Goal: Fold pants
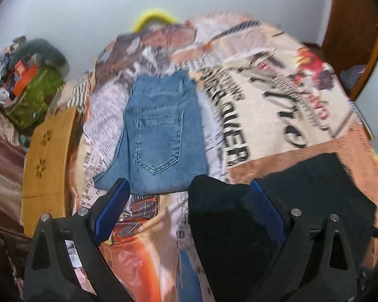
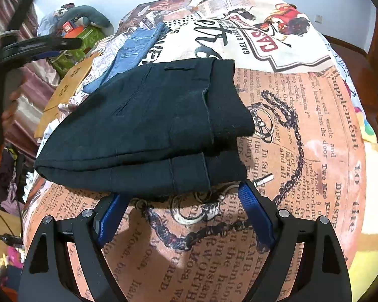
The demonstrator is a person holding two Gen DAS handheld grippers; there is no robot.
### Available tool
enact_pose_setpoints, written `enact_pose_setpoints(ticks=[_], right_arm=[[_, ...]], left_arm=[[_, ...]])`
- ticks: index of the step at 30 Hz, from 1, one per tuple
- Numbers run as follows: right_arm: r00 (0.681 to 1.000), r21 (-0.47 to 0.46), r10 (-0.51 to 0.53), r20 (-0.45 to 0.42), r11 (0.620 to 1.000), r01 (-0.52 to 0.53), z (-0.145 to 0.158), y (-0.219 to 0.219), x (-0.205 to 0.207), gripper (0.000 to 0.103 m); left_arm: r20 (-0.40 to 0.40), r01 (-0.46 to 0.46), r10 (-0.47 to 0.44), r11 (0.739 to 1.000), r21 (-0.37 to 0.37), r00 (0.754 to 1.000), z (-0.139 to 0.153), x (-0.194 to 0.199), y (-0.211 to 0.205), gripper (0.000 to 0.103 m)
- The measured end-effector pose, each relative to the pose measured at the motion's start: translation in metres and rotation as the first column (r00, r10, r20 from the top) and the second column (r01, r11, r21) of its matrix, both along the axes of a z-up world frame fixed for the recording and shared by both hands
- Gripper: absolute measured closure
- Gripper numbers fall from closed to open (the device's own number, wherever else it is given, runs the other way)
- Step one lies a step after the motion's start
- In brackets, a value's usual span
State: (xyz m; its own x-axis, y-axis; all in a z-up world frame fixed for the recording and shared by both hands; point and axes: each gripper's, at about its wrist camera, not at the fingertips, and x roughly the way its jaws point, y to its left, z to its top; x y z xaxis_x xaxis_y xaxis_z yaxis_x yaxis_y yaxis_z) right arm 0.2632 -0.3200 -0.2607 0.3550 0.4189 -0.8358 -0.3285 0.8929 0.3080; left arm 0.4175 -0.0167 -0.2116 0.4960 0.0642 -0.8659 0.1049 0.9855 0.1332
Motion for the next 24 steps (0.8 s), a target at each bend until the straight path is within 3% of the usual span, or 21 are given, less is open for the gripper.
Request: enact_pose_setpoints(ticks=[5, 10, 14, 18, 22, 24], right_arm=[[1.000, -0.014, -0.009, 0.010, 1.000, 0.009, -0.002, -0.004, -0.002, 0.019], [1.000, -0.014, -0.010, 0.006, 1.000, 0.010, -0.003, -0.009, 0.000, 0.019], [1.000, -0.019, -0.005, 0.011, 1.000, 0.006, -0.004, -0.009, 0.004, 0.019], [1.000, -0.032, -0.008, 0.029, 0.999, 0.008, -0.002, -0.010, 0.008, 0.019], [0.997, -0.040, -0.059, 0.044, 0.997, 0.061, 0.000, -0.020, 0.011, 0.019], [0.995, -0.022, -0.091, 0.037, 0.996, 0.092, 0.001, -0.029, 0.012, 0.019]], left_arm=[[-0.125, 0.002, -0.002, 1.000, 0.001, 0.992, -0.055, 0.037, -0.001, 0.007], [-0.256, 0.061, -0.031, 0.992, 0.110, 0.966, -0.116, 0.054, -0.014, 0.006], [-0.230, 0.077, -0.053, 0.993, 0.093, 0.972, -0.120, 0.046, -0.011, 0.006], [-0.279, 0.139, -0.119, 0.989, 0.052, 0.953, -0.119, 0.029, -0.010, 0.006], [-0.247, 0.162, -0.132, 0.982, 0.102, 0.960, -0.112, -0.003, -0.010, 0.006], [-0.258, 0.127, -0.101, 0.988, 0.084, 0.961, -0.107, -0.015, -0.005, 0.006]])
